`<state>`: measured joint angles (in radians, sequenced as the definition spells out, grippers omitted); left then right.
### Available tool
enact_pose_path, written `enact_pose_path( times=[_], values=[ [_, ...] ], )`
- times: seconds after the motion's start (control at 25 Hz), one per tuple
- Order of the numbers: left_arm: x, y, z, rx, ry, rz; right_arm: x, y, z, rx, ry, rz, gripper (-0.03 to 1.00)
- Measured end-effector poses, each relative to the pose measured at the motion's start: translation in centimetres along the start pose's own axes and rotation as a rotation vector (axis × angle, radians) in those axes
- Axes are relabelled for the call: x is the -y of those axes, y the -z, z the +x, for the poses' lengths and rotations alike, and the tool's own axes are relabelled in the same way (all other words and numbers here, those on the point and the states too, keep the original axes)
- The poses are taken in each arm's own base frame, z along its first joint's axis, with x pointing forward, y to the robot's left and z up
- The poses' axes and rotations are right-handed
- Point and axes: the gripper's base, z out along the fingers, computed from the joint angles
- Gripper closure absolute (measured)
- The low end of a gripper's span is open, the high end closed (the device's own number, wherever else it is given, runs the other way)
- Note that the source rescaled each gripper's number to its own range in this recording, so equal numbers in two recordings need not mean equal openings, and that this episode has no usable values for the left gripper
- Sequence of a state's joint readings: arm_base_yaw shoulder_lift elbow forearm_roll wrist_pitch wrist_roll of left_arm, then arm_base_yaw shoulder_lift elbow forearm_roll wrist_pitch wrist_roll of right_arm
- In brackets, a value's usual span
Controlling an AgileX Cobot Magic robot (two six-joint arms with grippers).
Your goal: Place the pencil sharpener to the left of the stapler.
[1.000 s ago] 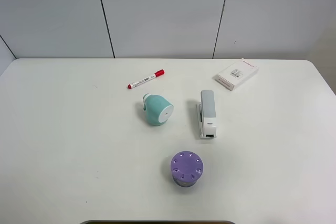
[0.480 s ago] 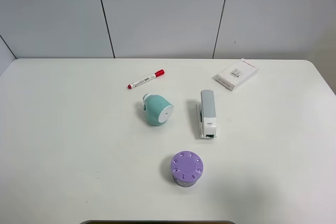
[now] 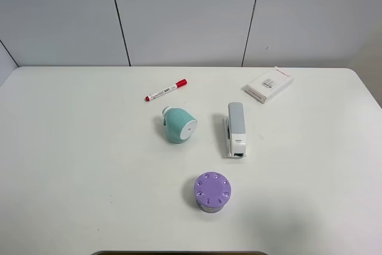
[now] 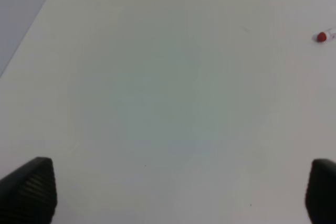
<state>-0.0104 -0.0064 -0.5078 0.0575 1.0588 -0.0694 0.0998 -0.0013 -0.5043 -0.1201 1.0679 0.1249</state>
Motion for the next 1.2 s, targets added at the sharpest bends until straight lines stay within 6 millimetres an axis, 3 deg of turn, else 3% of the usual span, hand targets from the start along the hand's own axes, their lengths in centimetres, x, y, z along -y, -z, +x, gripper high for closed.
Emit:
enact_pose_path(
  times=[1.2],
  values=[
    [0.00,0.00,0.00,0.000,0.000,0.000,0.00,0.00,0.00,0.000,0.000,0.000,0.18]
  ],
)
